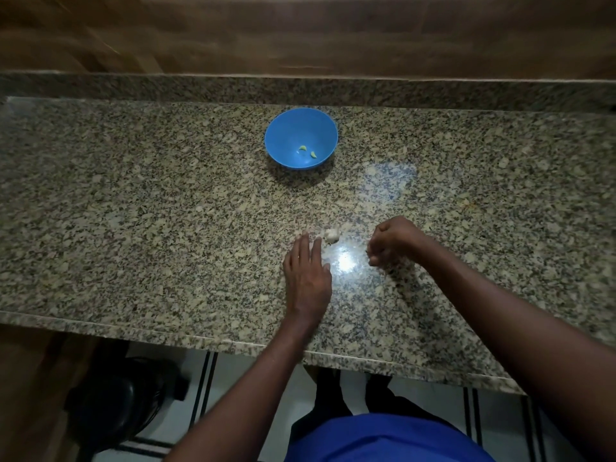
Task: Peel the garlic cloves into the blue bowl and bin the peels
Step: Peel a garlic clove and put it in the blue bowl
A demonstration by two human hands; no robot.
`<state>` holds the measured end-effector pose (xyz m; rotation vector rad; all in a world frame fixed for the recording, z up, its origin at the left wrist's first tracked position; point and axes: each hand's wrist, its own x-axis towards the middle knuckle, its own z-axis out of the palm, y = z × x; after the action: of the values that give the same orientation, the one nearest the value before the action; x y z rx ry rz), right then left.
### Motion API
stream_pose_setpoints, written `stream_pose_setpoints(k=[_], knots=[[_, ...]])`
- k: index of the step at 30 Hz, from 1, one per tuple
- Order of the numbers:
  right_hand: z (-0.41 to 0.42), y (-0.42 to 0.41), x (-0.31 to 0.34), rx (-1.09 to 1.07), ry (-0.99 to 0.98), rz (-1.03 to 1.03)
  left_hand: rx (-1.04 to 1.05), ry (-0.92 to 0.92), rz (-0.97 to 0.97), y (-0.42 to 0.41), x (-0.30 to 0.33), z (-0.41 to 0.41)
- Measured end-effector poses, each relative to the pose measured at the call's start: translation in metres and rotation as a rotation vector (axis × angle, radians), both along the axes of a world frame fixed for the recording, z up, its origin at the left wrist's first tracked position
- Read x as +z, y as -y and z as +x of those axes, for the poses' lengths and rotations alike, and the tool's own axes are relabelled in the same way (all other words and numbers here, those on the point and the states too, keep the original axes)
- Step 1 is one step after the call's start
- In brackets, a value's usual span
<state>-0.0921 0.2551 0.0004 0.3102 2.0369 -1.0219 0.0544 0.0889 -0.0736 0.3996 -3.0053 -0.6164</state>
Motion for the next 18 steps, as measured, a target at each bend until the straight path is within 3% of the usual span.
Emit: stream_pose_setpoints(k=[5, 10, 14, 18], knots=[[-0.012, 0.015, 0.000, 0.000, 0.168, 0.135, -0.057, 0.019, -0.028, 0.005, -0.005, 0.006], [-0.013, 0.019, -0.003, 0.001, 0.175, 0.190, -0.053, 0.038, -0.038, 0.005, -0.004, 0.006], [-0.005, 0.029, 0.008, 0.081, -0.063, 0.379, -0.064, 0.046, -0.051, 0.005, -0.003, 0.006], [0.001, 0.038, 0.007, 0.139, -0.270, 0.403, -0.072, 0.065, -0.055, 0.005, -0.001, 0.005]])
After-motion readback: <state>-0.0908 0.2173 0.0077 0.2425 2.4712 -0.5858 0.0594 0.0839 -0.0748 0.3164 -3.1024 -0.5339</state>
